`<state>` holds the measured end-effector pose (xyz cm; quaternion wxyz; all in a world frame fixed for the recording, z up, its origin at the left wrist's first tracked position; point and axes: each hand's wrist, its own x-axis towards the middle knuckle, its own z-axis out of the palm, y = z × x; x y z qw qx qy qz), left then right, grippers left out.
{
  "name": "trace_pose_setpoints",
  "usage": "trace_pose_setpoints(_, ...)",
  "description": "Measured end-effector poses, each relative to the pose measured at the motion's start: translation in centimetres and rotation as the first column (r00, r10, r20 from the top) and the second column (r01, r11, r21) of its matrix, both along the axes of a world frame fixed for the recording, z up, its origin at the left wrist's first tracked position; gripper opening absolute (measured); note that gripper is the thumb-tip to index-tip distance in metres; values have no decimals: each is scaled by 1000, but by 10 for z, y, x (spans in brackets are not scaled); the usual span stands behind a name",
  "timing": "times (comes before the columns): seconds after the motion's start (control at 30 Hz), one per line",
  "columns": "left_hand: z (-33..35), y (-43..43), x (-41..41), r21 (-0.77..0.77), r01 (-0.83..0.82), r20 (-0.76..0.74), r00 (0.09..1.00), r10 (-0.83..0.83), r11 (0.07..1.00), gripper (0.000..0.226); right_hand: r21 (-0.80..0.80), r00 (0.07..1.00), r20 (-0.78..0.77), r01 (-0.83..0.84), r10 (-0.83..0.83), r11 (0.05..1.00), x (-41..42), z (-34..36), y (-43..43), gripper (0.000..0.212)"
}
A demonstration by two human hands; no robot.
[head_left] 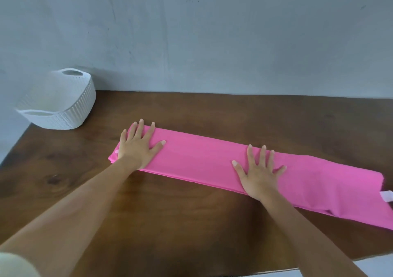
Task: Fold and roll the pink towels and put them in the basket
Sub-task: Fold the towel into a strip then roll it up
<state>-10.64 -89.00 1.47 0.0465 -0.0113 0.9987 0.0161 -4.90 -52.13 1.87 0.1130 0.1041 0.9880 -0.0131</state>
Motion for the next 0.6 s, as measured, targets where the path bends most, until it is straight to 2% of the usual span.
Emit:
trace_pose_setpoints(0.13,4,-3,1,-1,-130,14,991,130,992,84,-18,997,-45,-70,69,997,-5,-2,-19,95)
trace_pose_setpoints(0.2,10,12,1,14,-130,-10,991,130,991,83,-17,996,-57,-74,73,997,-8,-4,-22,95)
trace_pose_setpoints(0.33,18,68,5,81,75,-69,995,-69,994,77,-35,996,-57,-71,69,997,-10,-4,-25,89)
trace_pose_setpoints(0.47,14,134,14,188,255,-63,967,-247,949,68,-76,996,-46,-76,72,994,-10,0,-24,76)
trace_pose_setpoints(0.6,10,188,20,241,323,-49,946,-321,915,64,-155,992,-29,-129,126,979,-13,7,-7,66)
